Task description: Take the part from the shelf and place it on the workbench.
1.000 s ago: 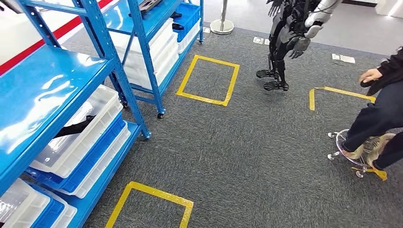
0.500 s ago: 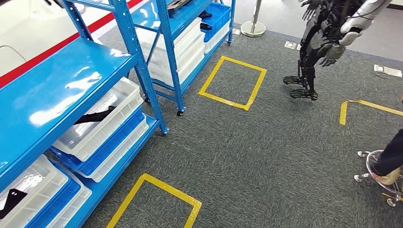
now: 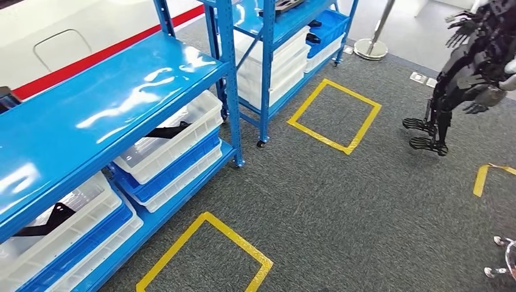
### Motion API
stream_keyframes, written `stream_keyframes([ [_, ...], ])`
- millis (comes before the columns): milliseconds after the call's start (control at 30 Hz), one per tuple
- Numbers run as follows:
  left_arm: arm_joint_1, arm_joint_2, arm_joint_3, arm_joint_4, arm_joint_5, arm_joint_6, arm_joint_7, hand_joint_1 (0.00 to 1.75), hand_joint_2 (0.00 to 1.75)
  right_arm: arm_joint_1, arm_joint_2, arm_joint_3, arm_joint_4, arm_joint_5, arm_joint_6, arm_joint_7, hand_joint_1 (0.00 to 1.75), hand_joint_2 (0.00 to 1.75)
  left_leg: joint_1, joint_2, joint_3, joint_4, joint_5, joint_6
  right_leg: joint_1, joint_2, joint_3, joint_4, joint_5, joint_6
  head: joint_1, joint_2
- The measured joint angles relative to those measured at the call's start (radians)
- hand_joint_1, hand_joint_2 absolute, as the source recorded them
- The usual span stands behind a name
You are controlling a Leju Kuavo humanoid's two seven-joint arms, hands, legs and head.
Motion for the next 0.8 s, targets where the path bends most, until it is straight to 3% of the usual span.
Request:
stream_keyframes([
  [33,0.001,-0.002,-0.005,0.000,-0.006,0.000,0.006,0.00,0.00,0.000,-0.001,0.005,0.000,0.005,0.004,0.004,0.00,0.00,0.001,-0.015,0.000,0.001,0.000,0.000,-0.002,0.002,-0.014,0.023,-0.001,0.006,0.000,0.000],
  [67,0.003,-0.003,-0.010,0.000,-0.012,-0.001,0.011,0.00,0.00,-0.002,-0.001,0.010,0.000,0.009,0.007,0.008,0.00,0.00,0.002,-0.030,0.000,0.002,0.001,-0.001,-0.004,0.003,-0.009,0.007,0.015,0.015,0.000,0.000],
  [133,0.005,-0.004,-0.018,0.000,-0.018,-0.002,0.018,0.00,0.00,-0.006,-0.002,0.019,0.000,0.013,0.012,0.014,0.00,0.00,0.006,-0.057,0.001,0.006,0.000,-0.007,-0.012,0.026,0.046,-0.121,0.076,0.037,0.000,0.000],
  [167,0.005,-0.004,-0.021,0.000,-0.019,-0.003,0.020,0.00,0.00,-0.008,-0.002,0.023,0.000,0.014,0.014,0.016,0.00,0.00,0.005,-0.070,-0.001,0.010,-0.001,-0.013,-0.015,0.043,0.073,-0.185,0.100,0.041,0.000,0.000],
  [233,0.006,-0.005,-0.025,0.000,-0.020,-0.004,0.021,0.00,0.00,-0.012,-0.002,0.027,0.000,0.016,0.017,0.021,0.00,0.00,0.004,-0.088,-0.007,0.015,-0.002,-0.026,-0.017,0.065,0.099,-0.247,0.120,0.033,-0.001,0.000],
  [300,0.010,-0.004,-0.027,0.000,-0.021,-0.005,0.022,0.00,0.00,-0.014,-0.001,0.031,0.000,0.015,0.017,0.025,0.00,0.00,0.006,-0.101,-0.013,0.014,0.001,-0.036,-0.015,0.049,0.102,-0.248,0.123,0.015,-0.001,0.000],
  [333,0.012,-0.004,-0.027,0.000,-0.021,-0.006,0.022,0.00,0.00,-0.016,0.000,0.033,0.000,0.016,0.017,0.025,0.00,0.00,0.007,-0.091,-0.017,0.018,-0.002,-0.041,-0.016,0.041,0.104,-0.249,0.125,0.009,-0.002,0.000],
  [400,0.013,-0.003,-0.028,0.000,-0.021,-0.006,0.023,0.00,0.00,-0.016,0.002,0.037,0.000,0.016,0.017,0.026,0.00,0.00,0.008,-0.042,-0.044,0.077,-0.039,-0.049,-0.020,0.020,0.104,-0.251,0.127,-0.005,-0.007,0.000],
  [467,0.012,-0.003,-0.030,0.000,-0.021,-0.006,0.023,0.00,0.00,-0.013,0.001,0.038,0.000,0.016,0.017,0.026,0.00,0.00,0.010,0.005,-0.106,0.203,-0.103,-0.057,-0.015,-0.006,0.105,-0.251,0.124,-0.015,-0.012,0.000],
  [500,0.012,-0.003,-0.031,0.000,-0.021,-0.006,0.023,0.00,0.00,-0.012,0.000,0.038,0.000,0.016,0.017,0.026,0.00,0.00,0.011,0.012,-0.137,0.264,-0.125,-0.060,-0.013,-0.020,0.105,-0.251,0.123,-0.017,-0.012,0.000],
  [533,0.012,-0.003,-0.032,0.000,-0.021,-0.006,0.023,0.00,0.00,-0.011,0.000,0.038,0.000,0.015,0.018,0.026,0.00,0.00,0.012,0.015,-0.155,0.295,-0.130,-0.061,-0.012,-0.034,0.105,-0.250,0.121,-0.019,-0.012,0.000],
  [567,0.013,-0.003,-0.033,0.000,-0.021,-0.007,0.023,0.00,0.00,-0.012,-0.001,0.038,0.000,0.013,0.019,0.027,0.00,0.00,0.013,0.018,-0.153,0.289,-0.115,-0.061,-0.011,-0.046,0.107,-0.250,0.120,-0.020,-0.012,0.000],
  [600,0.014,-0.003,-0.034,0.000,-0.020,-0.008,0.023,0.00,0.00,-0.012,-0.001,0.038,0.000,0.012,0.019,0.027,0.00,0.00,0.013,0.025,-0.130,0.244,-0.085,-0.059,-0.011,-0.057,0.109,-0.250,0.118,-0.021,-0.012,0.000],
  [667,0.013,-0.002,-0.036,0.000,-0.020,-0.010,0.023,0.00,0.00,-0.014,0.000,0.038,0.000,0.009,0.022,0.028,0.00,0.00,0.009,0.063,-0.057,0.107,-0.026,-0.050,-0.007,-0.077,0.116,-0.250,0.112,-0.017,-0.012,0.000],
  [733,0.009,-0.002,-0.038,0.000,-0.019,-0.015,0.023,0.00,0.00,-0.014,0.001,0.038,0.000,0.006,0.026,0.028,0.00,0.00,0.000,0.090,-0.018,0.032,-0.008,-0.040,-0.001,-0.094,0.119,-0.251,0.106,-0.008,-0.011,0.000],
  [800,0.008,-0.002,-0.039,0.000,-0.019,-0.021,0.023,0.00,0.00,-0.015,0.001,0.038,0.000,0.001,0.032,0.028,0.00,0.00,-0.006,0.082,-0.017,0.025,-0.011,-0.034,0.000,-0.107,0.123,-0.254,0.104,-0.001,-0.010,0.000],
])
